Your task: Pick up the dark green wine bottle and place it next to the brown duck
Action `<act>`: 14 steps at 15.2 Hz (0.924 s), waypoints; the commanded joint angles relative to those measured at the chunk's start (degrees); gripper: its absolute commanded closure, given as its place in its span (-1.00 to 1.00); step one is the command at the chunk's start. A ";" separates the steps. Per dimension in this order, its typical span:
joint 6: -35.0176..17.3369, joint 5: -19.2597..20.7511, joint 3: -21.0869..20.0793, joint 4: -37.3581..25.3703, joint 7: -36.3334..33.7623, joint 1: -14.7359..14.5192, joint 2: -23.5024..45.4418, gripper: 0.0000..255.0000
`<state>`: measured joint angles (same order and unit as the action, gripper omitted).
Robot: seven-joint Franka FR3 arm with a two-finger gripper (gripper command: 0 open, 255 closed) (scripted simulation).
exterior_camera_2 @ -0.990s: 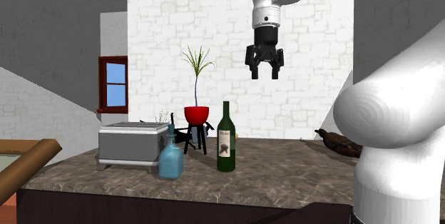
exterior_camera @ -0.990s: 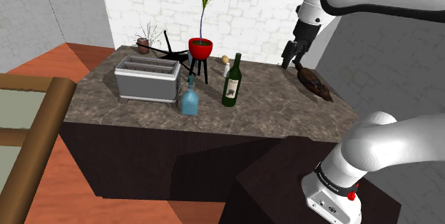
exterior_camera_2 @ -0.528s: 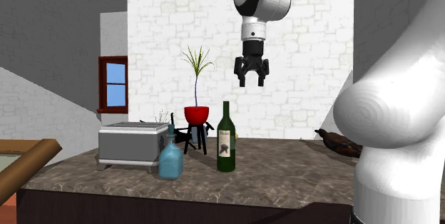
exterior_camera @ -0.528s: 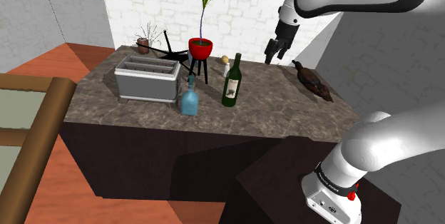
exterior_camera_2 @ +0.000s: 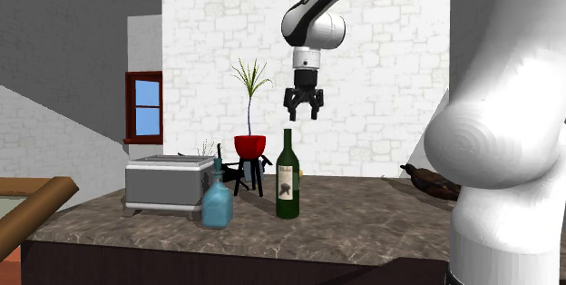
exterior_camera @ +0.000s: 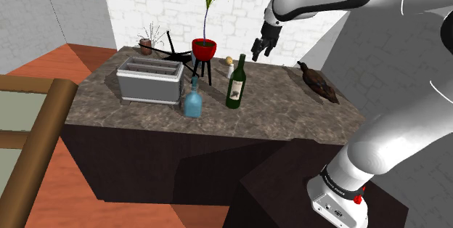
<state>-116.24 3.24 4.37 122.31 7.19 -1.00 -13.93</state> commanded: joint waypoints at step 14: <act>-9.12 -1.92 0.78 -11.65 3.19 0.10 18.28 -1.00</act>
<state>-124.65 1.34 5.16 110.39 10.41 -0.89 3.95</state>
